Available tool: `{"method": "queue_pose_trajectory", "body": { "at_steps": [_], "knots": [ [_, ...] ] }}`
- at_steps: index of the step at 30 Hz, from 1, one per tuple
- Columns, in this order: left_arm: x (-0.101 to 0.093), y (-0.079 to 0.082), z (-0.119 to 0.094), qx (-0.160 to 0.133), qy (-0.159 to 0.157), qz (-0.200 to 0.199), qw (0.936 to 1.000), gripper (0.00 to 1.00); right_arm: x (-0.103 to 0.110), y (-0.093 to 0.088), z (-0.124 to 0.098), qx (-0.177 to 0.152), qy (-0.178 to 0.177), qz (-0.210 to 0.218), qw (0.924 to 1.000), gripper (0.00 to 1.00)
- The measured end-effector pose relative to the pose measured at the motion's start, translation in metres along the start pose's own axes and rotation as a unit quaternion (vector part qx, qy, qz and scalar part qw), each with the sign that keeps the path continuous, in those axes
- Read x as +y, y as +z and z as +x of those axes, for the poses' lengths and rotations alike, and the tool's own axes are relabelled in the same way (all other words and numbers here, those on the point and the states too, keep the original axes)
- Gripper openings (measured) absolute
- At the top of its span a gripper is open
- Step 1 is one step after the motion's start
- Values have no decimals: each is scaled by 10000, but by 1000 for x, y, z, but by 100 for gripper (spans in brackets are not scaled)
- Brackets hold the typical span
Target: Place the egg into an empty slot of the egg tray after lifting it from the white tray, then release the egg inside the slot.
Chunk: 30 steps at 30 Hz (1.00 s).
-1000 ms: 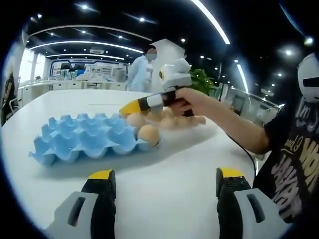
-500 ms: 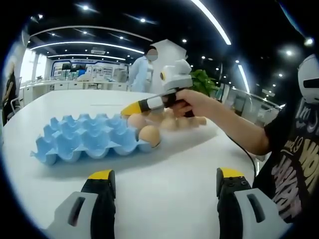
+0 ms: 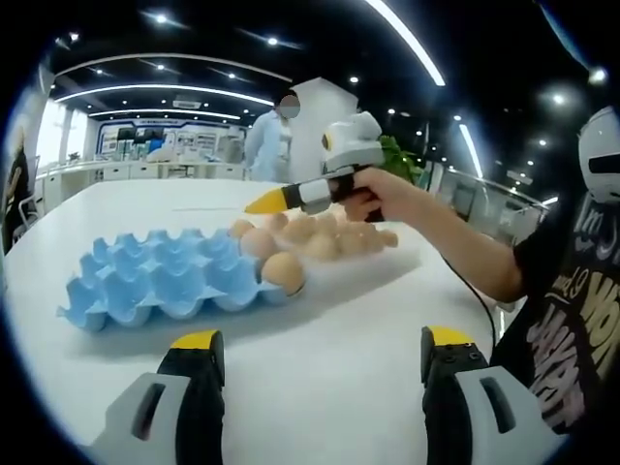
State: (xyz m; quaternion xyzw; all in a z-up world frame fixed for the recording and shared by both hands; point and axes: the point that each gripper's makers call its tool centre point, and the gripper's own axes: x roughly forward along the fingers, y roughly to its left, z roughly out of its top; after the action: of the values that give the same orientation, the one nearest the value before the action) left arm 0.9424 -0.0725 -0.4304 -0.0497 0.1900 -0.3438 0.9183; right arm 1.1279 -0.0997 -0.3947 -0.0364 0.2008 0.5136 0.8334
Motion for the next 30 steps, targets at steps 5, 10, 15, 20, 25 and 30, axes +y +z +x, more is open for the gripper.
{"method": "queue_pose_trajectory", "body": {
  "at_steps": [5,10,15,20,25,30],
  "knots": [
    [-3,2,3,-8,-33,37,10000,85,-5,6,-19,-123,-116,-112,9998,28],
    [-6,3,8,33,-85,79,9999,85,-11,4,-38,-146,-228,-229,9994,29],
    [-10,5,13,57,-153,126,9998,85,-18,2,-54,-138,-401,-351,9985,30],
    [-15,5,18,105,-218,170,9996,85,-27,0,-71,-181,-542,-393,9976,31],
    [-19,6,19,111,-241,191,9995,85,-30,-5,-81,-201,-631,-404,9970,32],
    [-20,5,20,141,-230,209,9994,85,-33,-11,-92,-219,-690,-373,9967,32]
  ]
}}
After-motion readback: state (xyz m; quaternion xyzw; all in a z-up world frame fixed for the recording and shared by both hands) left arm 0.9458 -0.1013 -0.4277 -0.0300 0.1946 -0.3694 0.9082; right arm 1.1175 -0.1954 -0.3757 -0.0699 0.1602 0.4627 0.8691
